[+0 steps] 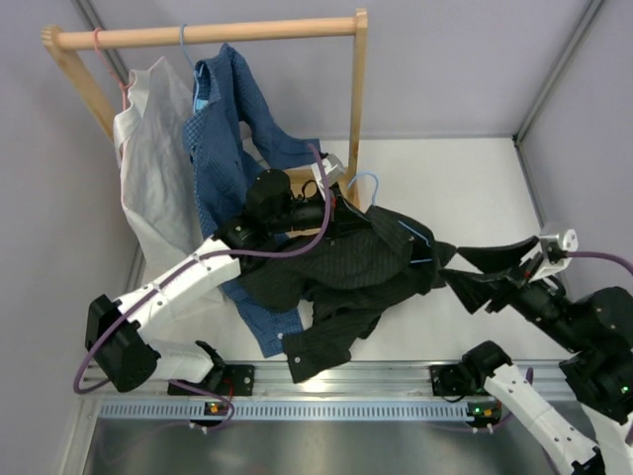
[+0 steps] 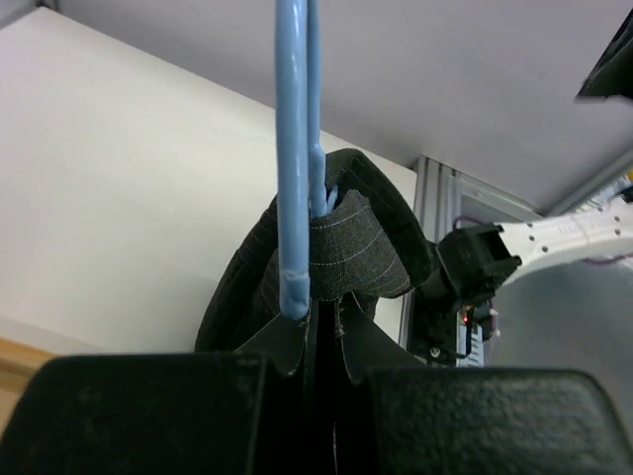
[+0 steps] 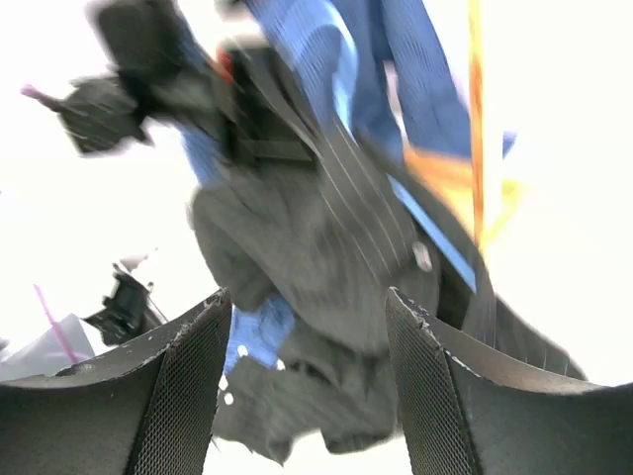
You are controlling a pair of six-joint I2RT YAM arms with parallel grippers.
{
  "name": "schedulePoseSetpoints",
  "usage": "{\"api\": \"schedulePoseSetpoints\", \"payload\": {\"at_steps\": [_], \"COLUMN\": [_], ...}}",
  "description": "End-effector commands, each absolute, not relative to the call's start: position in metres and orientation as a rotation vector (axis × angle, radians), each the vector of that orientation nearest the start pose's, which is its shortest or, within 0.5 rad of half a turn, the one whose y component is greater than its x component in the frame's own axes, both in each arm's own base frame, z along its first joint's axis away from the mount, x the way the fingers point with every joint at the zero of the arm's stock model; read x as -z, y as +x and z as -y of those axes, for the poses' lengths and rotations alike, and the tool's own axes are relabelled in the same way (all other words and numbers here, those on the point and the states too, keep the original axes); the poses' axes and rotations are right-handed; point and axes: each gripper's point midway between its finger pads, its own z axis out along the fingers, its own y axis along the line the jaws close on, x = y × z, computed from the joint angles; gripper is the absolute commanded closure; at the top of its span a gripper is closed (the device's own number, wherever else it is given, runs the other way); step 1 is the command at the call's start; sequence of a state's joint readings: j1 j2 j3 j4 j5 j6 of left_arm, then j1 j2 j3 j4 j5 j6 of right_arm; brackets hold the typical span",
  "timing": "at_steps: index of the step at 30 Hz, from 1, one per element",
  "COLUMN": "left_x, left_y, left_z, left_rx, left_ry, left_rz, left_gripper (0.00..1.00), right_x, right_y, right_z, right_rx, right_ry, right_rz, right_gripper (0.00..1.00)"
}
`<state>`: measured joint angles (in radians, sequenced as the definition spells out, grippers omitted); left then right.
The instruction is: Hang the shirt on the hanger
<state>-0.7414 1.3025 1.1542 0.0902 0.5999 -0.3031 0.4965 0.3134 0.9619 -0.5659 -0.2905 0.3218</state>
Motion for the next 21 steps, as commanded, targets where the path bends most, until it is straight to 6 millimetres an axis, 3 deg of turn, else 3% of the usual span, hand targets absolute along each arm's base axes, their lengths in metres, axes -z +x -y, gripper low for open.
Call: {"api": "schedulePoseSetpoints", "payload": {"at_steps": [1, 2, 4, 5, 9, 11, 14, 15, 16, 18, 19, 21], "left_x": [-0.372, -0.371, -0.372, -0.374, -0.369, -0.368, -0.368, -0.367, -0.367, -0.370, -0.367, -0.370], "left_y": [0.202, 0.194, 0.167, 0.160, 0.131, 0.125, 0.119, 0.118, 0.117, 0.118, 0.118, 0.122], "left_z": [0.369, 0.373, 0.379, 0.380, 0.384, 0.384, 0.385, 0.385, 0.385, 0.385, 0.385, 0.386], "left_rx": [1.355, 1.375, 1.450, 1.466, 1.556, 1.577, 1.583, 1.586, 1.589, 1.584, 1.581, 1.569], "left_ry": [1.036, 1.079, 1.186, 1.216, 1.352, 1.376, 1.391, 1.393, 1.395, 1.400, 1.405, 1.397], "left_rz": [-1.313, -1.289, -1.229, -1.210, -1.159, -1.149, -1.144, -1.144, -1.145, -1.148, -1.171, -1.186], "left_gripper": [1.00, 1.00, 1.00, 1.00, 1.00, 1.00, 1.00, 1.00, 1.00, 1.00, 1.00, 1.00], "right_x": [-0.371, -0.383, -0.385, -0.399, -0.429, -0.434, -0.424, -0.426, -0.424, -0.425, -0.424, -0.424], "right_y": [0.114, 0.116, 0.129, 0.131, 0.115, 0.121, 0.129, 0.129, 0.129, 0.128, 0.127, 0.124], "right_z": [-0.148, -0.152, -0.167, -0.174, -0.208, -0.220, -0.232, -0.234, -0.236, -0.238, -0.239, -0.239], "right_rx": [-0.872, -0.879, -0.905, -0.932, -1.144, -1.198, -1.253, -1.265, -1.284, -1.310, -1.319, -1.325], "right_ry": [-0.522, -0.545, -0.600, -0.628, -0.821, -0.857, -0.891, -0.908, -0.912, -0.916, -0.921, -0.929], "right_rz": [-1.601, -1.584, -1.614, -1.565, -1.393, -1.375, -1.398, -1.371, -1.372, -1.342, -1.331, -1.295], "right_gripper": [0.38, 0.37, 0.37, 0.37, 0.36, 0.36, 0.37, 0.43, 0.70, 0.93, 1.00, 1.00]}}
